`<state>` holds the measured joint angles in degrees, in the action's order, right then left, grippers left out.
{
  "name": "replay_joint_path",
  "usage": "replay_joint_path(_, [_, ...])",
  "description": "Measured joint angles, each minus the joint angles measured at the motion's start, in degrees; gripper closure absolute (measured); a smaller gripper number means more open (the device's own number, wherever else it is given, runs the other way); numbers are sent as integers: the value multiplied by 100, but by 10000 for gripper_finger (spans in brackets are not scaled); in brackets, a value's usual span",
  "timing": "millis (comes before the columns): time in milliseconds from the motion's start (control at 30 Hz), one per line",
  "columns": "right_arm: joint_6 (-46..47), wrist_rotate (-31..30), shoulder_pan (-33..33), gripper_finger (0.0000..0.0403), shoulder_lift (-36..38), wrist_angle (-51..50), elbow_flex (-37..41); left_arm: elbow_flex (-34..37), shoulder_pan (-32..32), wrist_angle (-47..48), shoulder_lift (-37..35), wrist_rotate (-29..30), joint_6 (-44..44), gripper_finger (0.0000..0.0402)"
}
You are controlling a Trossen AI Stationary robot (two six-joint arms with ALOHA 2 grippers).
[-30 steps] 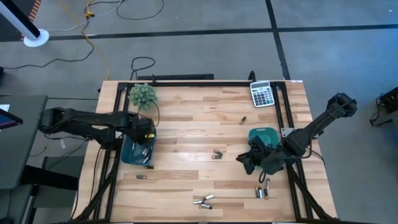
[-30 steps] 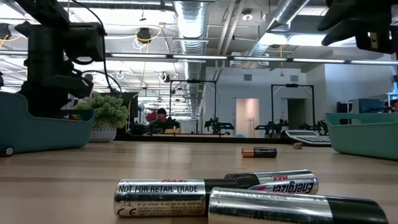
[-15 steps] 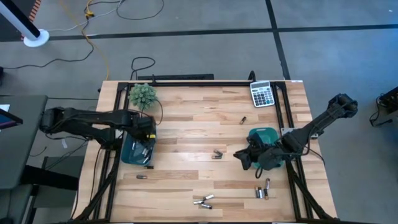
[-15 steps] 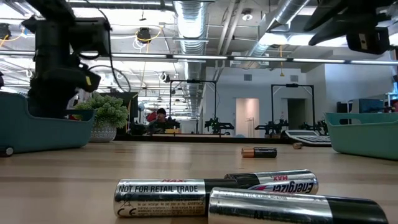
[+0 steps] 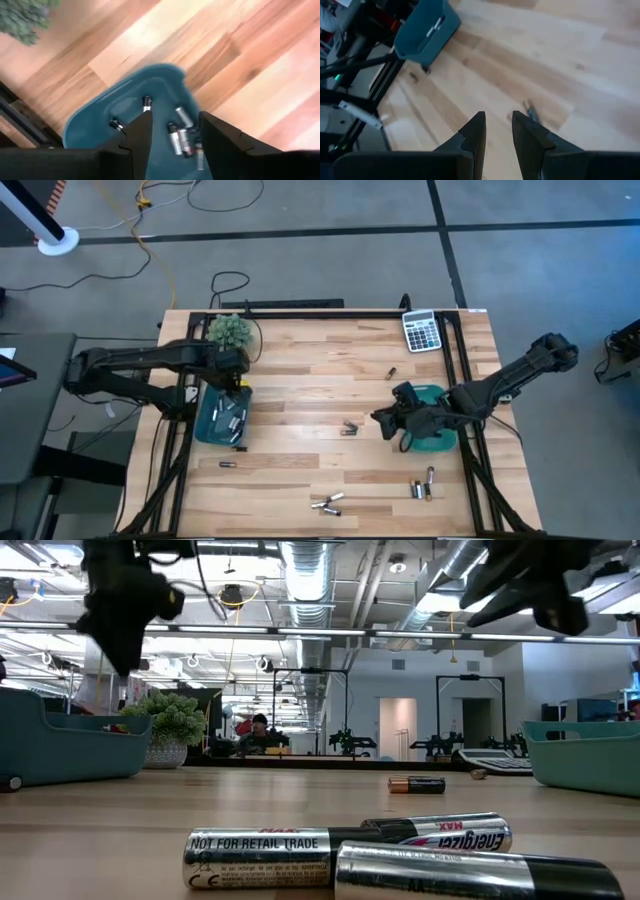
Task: Sort batteries
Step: Put the black battery into the green bin
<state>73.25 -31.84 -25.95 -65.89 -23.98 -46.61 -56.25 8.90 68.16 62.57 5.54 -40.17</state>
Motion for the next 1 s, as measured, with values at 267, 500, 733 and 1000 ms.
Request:
replay_joint_path(267, [-1790, 922, 1007, 275, 0, 842, -2, -783, -928, -294, -80, 493, -1172, 248])
replay_joint_path(500, [-2369, 2394, 1968, 223, -342, 868, -5, -787, -2399, -706, -22, 1318, -2854, 248])
replay_joint_path(733, [-2870, 2783, 2873, 208, -1096, -752, -625, -776, -3566, -903, 163, 2085, -4340, 248])
replay_joint_path(1000, [-3577, 2782, 4546, 206, -1869, -3074, -1598, -776, -4012, -939, 445, 2318, -5066, 248])
